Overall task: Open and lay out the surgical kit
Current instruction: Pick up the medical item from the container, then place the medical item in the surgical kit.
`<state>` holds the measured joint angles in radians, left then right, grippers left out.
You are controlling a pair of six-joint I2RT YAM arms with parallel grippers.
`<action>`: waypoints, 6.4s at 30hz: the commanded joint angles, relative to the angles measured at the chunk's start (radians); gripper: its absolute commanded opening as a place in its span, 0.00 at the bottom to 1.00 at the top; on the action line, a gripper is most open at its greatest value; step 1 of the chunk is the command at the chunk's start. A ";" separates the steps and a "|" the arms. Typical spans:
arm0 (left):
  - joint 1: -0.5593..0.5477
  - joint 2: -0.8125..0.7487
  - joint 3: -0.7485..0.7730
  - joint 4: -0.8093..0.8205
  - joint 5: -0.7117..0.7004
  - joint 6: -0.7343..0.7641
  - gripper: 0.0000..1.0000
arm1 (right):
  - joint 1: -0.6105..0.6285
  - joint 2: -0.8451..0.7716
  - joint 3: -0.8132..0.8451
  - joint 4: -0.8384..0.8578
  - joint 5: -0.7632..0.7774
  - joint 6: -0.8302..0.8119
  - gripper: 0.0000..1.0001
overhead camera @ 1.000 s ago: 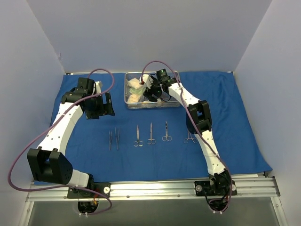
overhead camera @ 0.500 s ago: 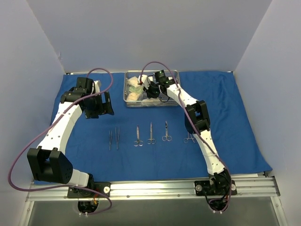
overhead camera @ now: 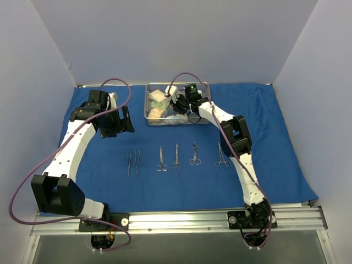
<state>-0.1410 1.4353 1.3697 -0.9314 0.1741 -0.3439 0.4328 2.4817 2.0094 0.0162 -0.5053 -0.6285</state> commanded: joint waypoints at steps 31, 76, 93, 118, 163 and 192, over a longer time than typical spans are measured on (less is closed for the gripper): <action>-0.400 -0.202 -0.086 0.492 -0.087 -0.208 0.94 | 0.165 -0.949 -0.848 0.628 0.656 1.331 0.00; -0.687 -0.107 -0.055 0.612 -0.458 -0.270 0.37 | 0.388 -1.172 -1.008 0.562 0.763 1.420 0.00; -0.689 -0.110 -0.055 0.623 -0.475 -0.270 0.07 | 0.399 -1.161 -1.003 0.538 0.738 1.397 0.00; -0.321 -0.185 -0.293 0.077 -0.486 -0.281 0.02 | 0.106 -1.429 -1.100 0.394 0.921 1.141 0.97; -0.200 0.099 -0.324 -0.105 -0.303 -0.225 0.03 | -0.180 -1.425 -1.104 0.246 0.797 1.092 1.00; -0.120 0.261 -0.302 -0.172 -0.309 -0.213 0.39 | -0.200 -1.437 -1.120 0.254 0.824 1.070 1.00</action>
<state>-0.2676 1.6894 1.0302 -1.0687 -0.1116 -0.5461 0.2409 1.0615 0.8917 0.2493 0.2989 0.4507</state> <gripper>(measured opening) 0.388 0.996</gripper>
